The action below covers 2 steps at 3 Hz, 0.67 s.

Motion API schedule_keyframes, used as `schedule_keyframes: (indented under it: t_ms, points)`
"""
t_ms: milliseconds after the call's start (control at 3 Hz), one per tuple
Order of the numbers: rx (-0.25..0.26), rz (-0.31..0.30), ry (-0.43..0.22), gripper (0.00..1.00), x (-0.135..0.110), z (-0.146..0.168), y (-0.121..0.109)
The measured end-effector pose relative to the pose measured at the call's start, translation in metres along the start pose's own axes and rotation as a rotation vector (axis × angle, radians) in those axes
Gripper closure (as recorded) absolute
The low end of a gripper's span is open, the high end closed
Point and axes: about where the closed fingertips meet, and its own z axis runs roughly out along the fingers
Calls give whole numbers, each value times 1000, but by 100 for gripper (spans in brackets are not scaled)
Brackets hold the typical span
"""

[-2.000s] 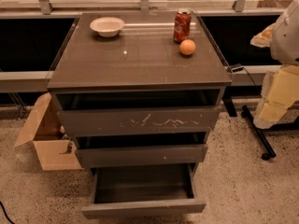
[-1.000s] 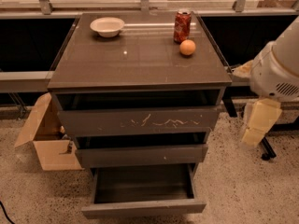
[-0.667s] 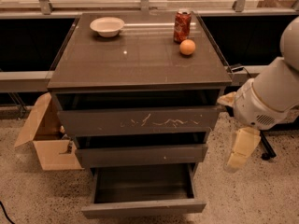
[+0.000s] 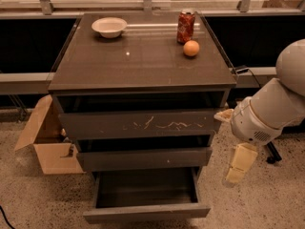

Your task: Close bottom drawer

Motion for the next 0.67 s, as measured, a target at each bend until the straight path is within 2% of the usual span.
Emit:
schedule_keyframes:
  t_ms: [333, 667]
  points:
    - [-30, -23, -28, 0, 6, 20, -2]
    - [-93, -70, -82, 0, 17, 62, -2]
